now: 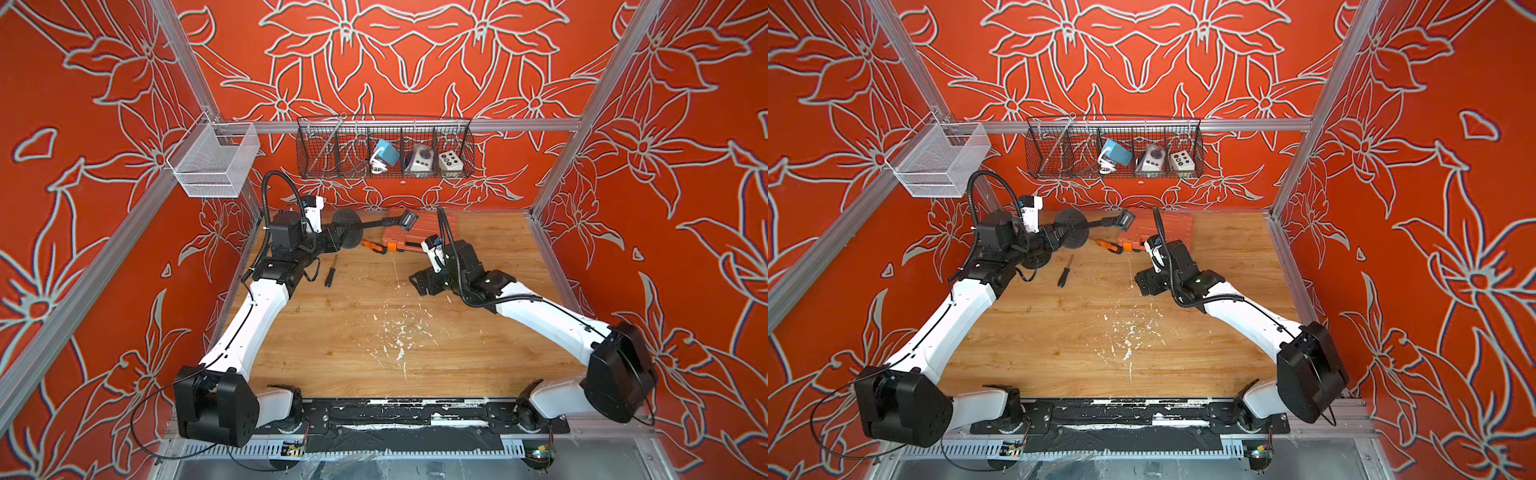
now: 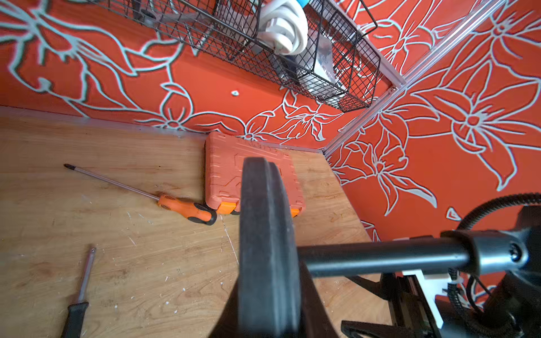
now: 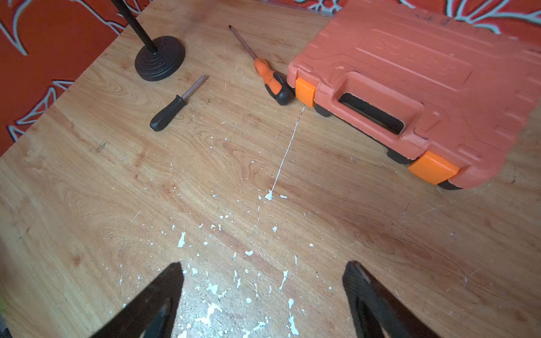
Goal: Assemble a microphone stand
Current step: Place the microphone stand at the center of the board.
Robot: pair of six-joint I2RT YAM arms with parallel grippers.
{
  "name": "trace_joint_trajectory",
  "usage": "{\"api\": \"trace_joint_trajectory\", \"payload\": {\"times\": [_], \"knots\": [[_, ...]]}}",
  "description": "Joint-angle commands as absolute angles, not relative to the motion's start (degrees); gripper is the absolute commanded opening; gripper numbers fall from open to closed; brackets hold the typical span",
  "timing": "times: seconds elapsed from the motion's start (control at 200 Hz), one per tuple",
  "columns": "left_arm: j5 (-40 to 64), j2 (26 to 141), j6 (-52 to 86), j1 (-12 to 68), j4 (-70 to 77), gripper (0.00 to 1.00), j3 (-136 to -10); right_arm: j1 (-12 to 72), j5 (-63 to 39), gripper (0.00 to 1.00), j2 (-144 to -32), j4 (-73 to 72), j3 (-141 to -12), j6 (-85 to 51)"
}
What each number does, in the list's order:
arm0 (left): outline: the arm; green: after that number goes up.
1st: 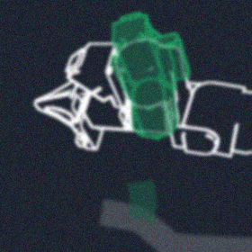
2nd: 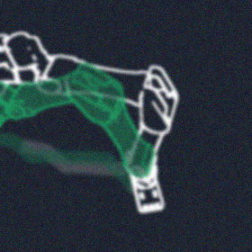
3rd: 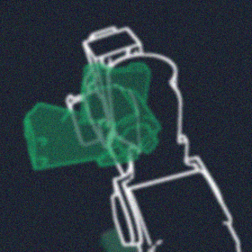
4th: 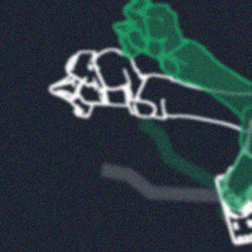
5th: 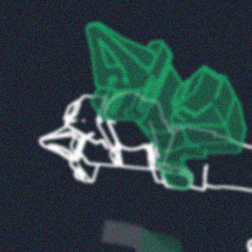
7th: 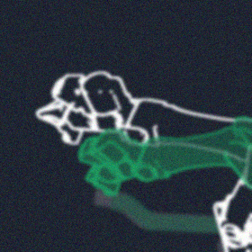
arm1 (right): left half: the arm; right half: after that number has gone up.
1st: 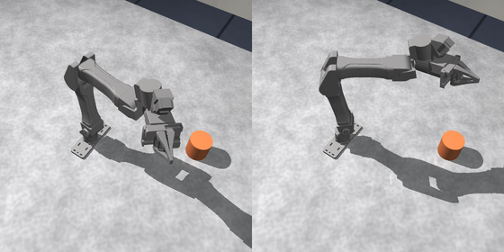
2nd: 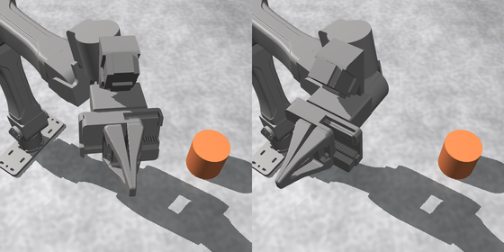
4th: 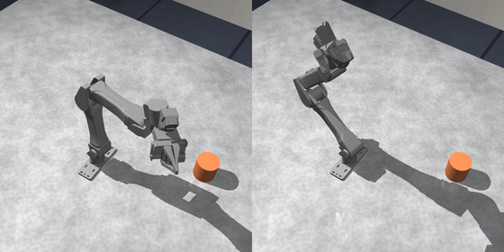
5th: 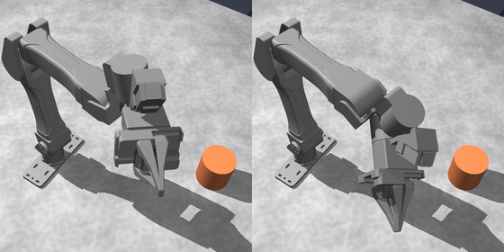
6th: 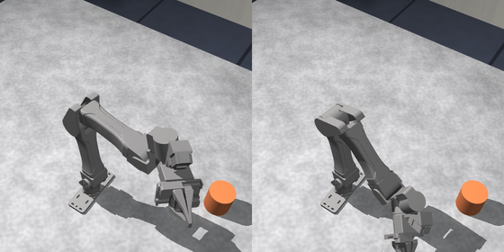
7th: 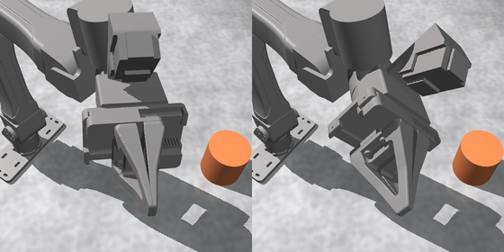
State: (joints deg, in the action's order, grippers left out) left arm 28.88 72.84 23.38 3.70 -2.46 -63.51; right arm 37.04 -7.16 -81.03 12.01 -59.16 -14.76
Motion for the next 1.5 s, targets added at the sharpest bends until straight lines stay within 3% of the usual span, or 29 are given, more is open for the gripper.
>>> {"api": "trace_joint_trajectory", "payload": {"times": [0.0,0.285,0.485,0.801,1.496], "knots": [[29.16,71.86,28.98,3.51,-0.67,0.0,-65.44,35.74,-8.22,0.89,-79.54,12.11,-58.09,-15.56],[22.7,57.7,57.41,0.78,-3.24,0.0,-51.35,34.66,-11.41,0.89,-78.05,10.96,-56.24,-16.32],[29.59,53.55,65.85,-9.43,-1.85,0.0,-42.5,34.54,-14.55,0.88,-77.12,10.19,-55.13,-17.14],[30.67,56.19,59.35,-20.57,6.82,0.0,-33.23,33.87,-14.31,0.89,-75.85,12.75,-55.22,-14.85],[36.33,82.47,54.5,-23.11,22.13,0.0,-32.09,28.4,-18.52,0.89,-75.6,14.91,-55.77,-12.95]]}}
